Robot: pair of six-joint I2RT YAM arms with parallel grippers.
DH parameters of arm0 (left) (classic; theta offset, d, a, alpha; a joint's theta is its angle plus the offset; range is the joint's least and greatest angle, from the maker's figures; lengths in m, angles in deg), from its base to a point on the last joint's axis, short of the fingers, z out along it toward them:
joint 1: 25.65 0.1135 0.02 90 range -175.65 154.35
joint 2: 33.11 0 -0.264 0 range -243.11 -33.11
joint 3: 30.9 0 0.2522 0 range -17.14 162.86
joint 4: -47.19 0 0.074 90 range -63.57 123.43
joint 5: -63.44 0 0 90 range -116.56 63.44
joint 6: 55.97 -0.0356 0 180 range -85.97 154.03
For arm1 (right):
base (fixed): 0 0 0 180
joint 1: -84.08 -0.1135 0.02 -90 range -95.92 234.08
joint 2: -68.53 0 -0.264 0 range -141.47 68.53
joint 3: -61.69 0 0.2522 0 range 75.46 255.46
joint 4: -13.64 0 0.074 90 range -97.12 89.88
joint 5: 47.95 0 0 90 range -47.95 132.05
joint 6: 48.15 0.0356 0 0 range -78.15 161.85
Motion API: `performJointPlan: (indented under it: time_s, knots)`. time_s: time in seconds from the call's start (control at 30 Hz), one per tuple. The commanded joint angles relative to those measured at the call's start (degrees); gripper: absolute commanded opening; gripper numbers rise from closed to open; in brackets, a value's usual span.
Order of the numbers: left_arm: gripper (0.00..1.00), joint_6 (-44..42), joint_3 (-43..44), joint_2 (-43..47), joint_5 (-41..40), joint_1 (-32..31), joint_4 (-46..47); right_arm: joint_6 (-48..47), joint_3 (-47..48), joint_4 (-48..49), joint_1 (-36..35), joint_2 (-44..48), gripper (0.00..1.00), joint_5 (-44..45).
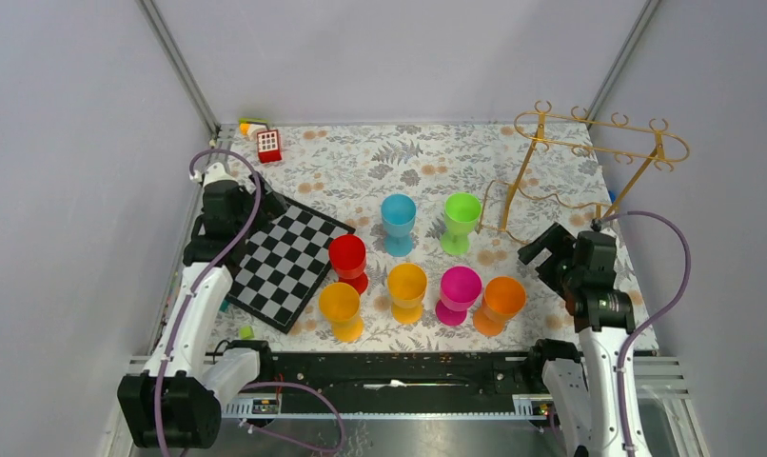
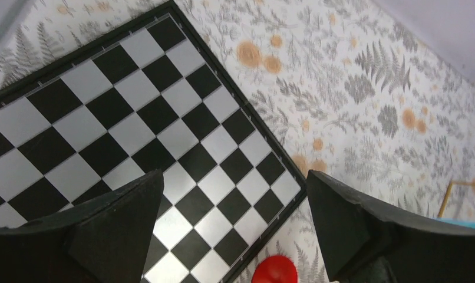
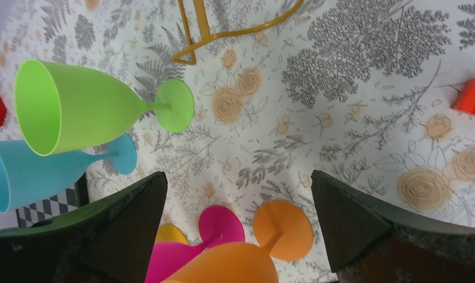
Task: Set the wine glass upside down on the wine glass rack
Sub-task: Pick up the wine glass at the center of the board.
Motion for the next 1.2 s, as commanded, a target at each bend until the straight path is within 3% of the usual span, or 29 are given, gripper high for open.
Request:
performJointPlan:
  time_s: [0.0, 0.1, 0.27, 0.47, 0.63, 0.9, 1.17]
  knots:
    - [0.99, -5.5, 4.9, -0.2, 10.4, 0.4, -4.8, -2.5, 5.4, -9.7, -0.3, -4.0, 0.98, 0.3]
    - [0.99, -6.5, 6.5, -1.5, 17.3, 0.4, -2.9, -0.7, 4.4, -10.7, -0.3, -3.5, 0.98, -1.5]
    - [0.96, 0.5, 13.2, -9.0, 28.8, -0.7, -4.3, 1.4, 5.2, -11.6, -0.3, -1.3, 0.98, -0.9]
    - [0.94, -1.3, 24.7, -16.3, 32.2, -11.8, -9.5, -0.8, 7.4, -15.1, -0.3, -0.6, 0.98, -0.6]
    - [0.93, -3.1, 37.2, -22.9, 29.6, -23.3, -15.6, -2.1, 10.8, -19.0, -0.3, 0.6, 0.98, 2.1]
    - [0.88, -5.0, 56.0, -36.3, 17.8, -41.8, -23.7, -0.5, 11.6, -22.6, -0.3, 2.5, 0.98, 3.2]
    - [0.79, -6.0, 73.6, -51.1, 10.8, -51.9, -27.8, -1.2, 11.9, -25.6, -0.4, 4.8, 0.98, 3.3]
